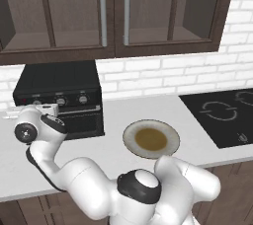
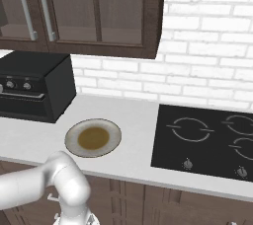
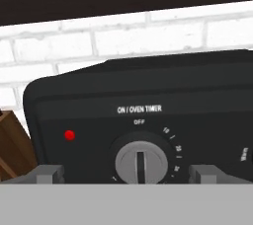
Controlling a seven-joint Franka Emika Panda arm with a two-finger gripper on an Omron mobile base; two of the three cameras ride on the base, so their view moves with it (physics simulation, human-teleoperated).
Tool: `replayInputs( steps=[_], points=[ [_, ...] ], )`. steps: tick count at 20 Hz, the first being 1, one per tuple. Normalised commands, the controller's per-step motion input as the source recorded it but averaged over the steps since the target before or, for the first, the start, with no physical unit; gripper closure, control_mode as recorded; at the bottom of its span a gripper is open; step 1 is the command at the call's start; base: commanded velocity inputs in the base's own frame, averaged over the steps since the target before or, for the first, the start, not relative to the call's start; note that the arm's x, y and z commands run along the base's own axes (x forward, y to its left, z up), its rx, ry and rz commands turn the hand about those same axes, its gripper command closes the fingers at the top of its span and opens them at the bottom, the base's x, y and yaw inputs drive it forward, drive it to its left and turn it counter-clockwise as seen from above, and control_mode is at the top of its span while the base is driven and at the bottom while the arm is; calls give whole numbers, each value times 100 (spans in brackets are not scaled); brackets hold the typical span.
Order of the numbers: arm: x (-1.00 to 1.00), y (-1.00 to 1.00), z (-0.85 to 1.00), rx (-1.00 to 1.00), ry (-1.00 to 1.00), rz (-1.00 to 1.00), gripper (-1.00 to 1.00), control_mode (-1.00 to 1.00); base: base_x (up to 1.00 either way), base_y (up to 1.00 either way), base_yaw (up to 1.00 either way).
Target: Pick up the kebab skewer and baguette bread, and place them inside the toaster oven. Close the toaster oven door and start by setting the timer.
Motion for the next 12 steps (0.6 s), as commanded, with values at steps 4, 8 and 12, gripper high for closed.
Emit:
replayInputs(
  steps=[4,8,12],
  points=[
    [0,0,0,0,0,0,-100,-100,0,0,0],
    [9,0,0,0,0,0,-100,-100,0,0,0],
    [12,-2,0,0,0,0,-100,-100,0,0,0]
  ],
)
